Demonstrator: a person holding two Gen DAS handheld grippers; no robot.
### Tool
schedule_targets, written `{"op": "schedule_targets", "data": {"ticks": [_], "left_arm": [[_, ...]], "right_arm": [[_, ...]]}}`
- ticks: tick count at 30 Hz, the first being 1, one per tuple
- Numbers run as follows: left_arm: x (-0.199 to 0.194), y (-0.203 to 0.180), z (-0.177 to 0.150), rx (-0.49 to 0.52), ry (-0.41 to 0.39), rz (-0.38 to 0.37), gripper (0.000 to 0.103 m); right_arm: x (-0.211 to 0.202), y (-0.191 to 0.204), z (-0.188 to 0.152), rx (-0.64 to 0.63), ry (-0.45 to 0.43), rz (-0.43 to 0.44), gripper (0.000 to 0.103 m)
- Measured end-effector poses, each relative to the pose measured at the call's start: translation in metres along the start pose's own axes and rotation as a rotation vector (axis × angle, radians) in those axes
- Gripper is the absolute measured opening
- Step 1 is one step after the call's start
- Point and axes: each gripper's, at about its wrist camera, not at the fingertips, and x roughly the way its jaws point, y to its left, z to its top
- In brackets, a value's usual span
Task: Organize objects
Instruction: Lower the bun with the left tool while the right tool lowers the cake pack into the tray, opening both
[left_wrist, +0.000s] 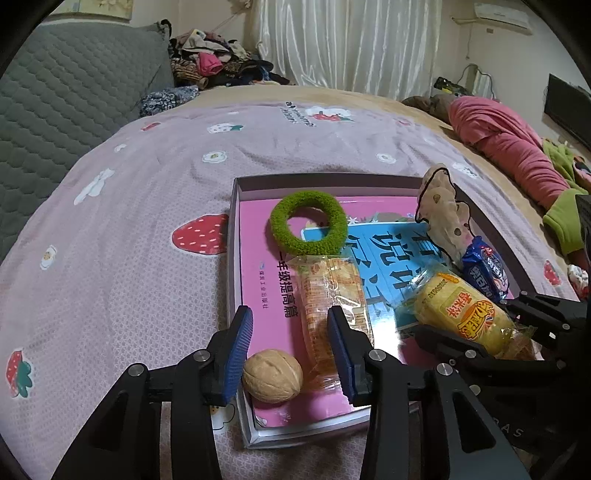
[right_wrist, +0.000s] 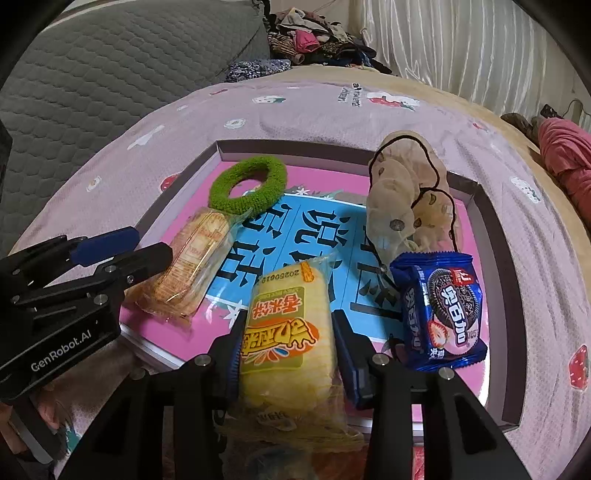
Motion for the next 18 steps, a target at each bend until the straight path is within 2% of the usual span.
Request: {"op": "schedule_targets", "data": {"ticks": [5, 12, 14, 18], "left_arm": [[-0.0012, -0.0012, 0.0004, 0.003, 0.0, -0.003, 0.048], [-0.0053, -0.0033, 0.0009, 0.006, -0.008, -0.006, 0.051], [-0.0063, -0.0032, 0.0014, 0.005, -0.013, -0.005, 0.056], [-0.0075, -0.0038, 0.002, 0.007, -0.017, -0.003, 0.06]], "right_arm": [[0.0001, 0.0002, 0.0003, -0.004, -0.001, -0.009, 0.049], [-0.0028, 0.0007, 0.0018, -0.005, -0.011, -0.019, 0.052], [-0.0044, 0.0007, 0.0023, -0.008, -0.016, -0.019, 0.053], [-0.0066, -0.0001, 0.003, -0.005, -0.023, -0.026, 0.055]]}}
